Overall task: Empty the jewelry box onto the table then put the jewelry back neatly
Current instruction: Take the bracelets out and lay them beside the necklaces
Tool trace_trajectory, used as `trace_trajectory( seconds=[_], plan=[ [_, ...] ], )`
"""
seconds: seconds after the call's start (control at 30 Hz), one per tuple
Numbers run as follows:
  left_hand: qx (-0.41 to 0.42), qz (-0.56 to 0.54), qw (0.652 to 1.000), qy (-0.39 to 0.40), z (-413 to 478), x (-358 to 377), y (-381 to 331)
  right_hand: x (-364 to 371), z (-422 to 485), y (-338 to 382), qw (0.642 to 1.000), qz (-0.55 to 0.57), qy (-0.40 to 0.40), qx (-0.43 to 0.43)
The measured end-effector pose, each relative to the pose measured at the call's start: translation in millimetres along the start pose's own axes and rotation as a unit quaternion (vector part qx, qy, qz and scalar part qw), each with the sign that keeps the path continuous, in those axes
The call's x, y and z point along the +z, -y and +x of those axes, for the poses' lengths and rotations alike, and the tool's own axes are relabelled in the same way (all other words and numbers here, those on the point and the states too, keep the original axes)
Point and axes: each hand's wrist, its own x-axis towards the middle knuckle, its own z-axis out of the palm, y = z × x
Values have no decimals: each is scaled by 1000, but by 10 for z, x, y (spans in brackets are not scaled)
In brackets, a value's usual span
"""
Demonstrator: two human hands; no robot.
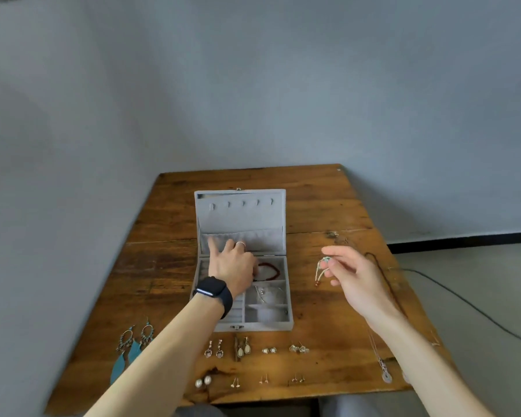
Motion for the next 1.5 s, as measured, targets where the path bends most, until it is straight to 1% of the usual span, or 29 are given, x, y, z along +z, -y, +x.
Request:
trace_trajectory(
  seconds=[0.07,0.13,0.3,0.4,0.47,0.53,0.6,0.67,0.73,0.8,0.9,1.0,1.1,1.2,1.27,1.37,1.43,1.5],
  plan=[
    [29,26,999,15,63,-44,-77,-98,-77,-64,1000,-3,6,7],
    [55,77,995,20,122,-84,-150,-172,-158,-115,1000,-5,10,18],
    [152,203,967,3,140,-121,-282,-351,-328,-247,1000,-22,-1,8],
    [176,208,962,-17,118,-73,-231,-446,-408,-325,999,-51,-14,5],
    [160,159,974,-25,88,-38,-157,-491,-467,-348,999,-46,-23,8],
    [133,74,987,-40,32,-44,-109,-538,-516,-359,999,-38,-29,5],
    [109,-20,991,-74,-23,-83,-111,-585,-551,-372,999,-30,-27,5],
    [87,-120,983,-109,-67,-144,-167,-626,-553,-404,999,-30,-26,7],
    [69,-208,967,-129,-79,-218,-279,-649,-559,-427,999,-32,-31,12],
    [69,-252,957,-128,-26,-270,-416,-672,-567,-444,999,-29,-41,12],
    [77,-278,952,-102,128,-269,-643,-710,-606,-450,999,-15,-50,8],
    [67,-286,954,-61,328,-241,-860,-770,-639,-466,998,4,-61,7],
    [40,-299,953,-39,543,-230,-1017,-818,-660,-497,997,17,-69,5],
    [-17,-321,946,-33,733,-201,-1107,-846,-671,-501,997,29,-73,-2],
    [-40,-296,954,-29,808,-174,-1160,-862,-668,-499,997,32,-76,-10],
    [-65,-223,972,-36,853,-136,-1226,-902,-653,-501,997,18,-78,-20],
    [-77,-171,981,-39,851,-133,-1251,-934,-652,-498,997,8,-76,-22],
    [-79,-147,985,-43,839,-148,-1258,-961,-651,-492,997,5,-71,-18]
  ],
)
